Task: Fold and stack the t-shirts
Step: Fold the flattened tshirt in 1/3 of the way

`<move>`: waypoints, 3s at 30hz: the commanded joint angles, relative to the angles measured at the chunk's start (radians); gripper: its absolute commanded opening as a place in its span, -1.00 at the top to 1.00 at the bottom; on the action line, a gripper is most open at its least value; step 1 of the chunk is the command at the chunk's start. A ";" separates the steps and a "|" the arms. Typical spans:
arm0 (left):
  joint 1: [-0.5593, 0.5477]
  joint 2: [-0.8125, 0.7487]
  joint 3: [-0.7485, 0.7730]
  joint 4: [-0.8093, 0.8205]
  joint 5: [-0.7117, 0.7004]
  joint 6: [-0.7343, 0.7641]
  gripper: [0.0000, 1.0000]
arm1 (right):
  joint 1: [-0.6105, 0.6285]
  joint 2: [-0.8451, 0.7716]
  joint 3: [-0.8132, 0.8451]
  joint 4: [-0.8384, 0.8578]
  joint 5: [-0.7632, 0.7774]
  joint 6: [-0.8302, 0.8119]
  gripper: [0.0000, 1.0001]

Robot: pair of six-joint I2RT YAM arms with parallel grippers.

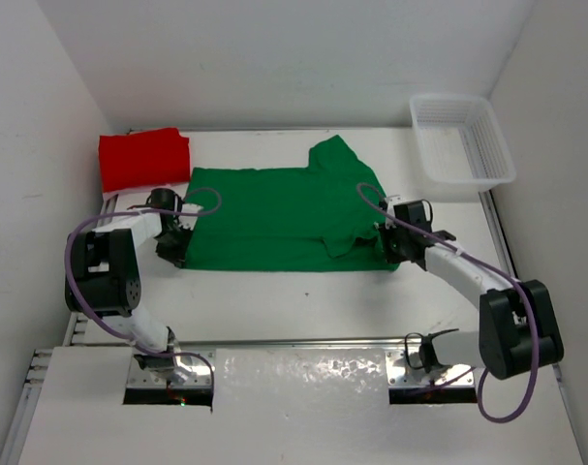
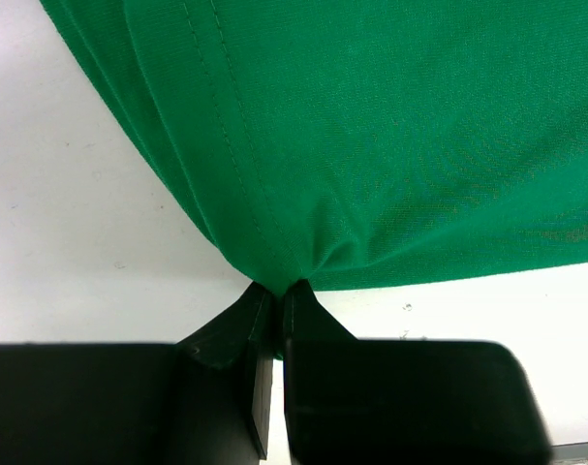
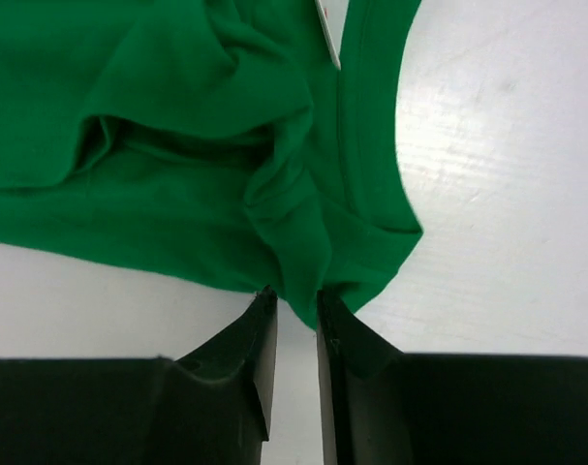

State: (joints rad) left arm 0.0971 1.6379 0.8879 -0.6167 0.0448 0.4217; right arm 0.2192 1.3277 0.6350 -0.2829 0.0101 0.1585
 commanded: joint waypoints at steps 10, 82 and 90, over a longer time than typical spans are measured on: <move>0.007 0.037 -0.021 0.037 -0.065 0.029 1.00 | 0.080 0.030 0.003 0.110 0.134 -0.152 0.48; 0.006 -0.013 -0.052 0.060 -0.115 0.063 1.00 | -0.270 0.197 -0.020 0.117 -0.349 0.251 0.24; 0.006 -0.097 -0.090 0.012 -0.192 0.097 1.00 | -0.271 0.117 -0.063 -0.040 -0.268 0.286 1.00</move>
State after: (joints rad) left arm 0.0952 1.5955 0.8379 -0.5682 -0.0654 0.4801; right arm -0.0555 1.5017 0.5941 -0.2195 -0.3145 0.4274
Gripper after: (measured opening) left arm 0.025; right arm 0.009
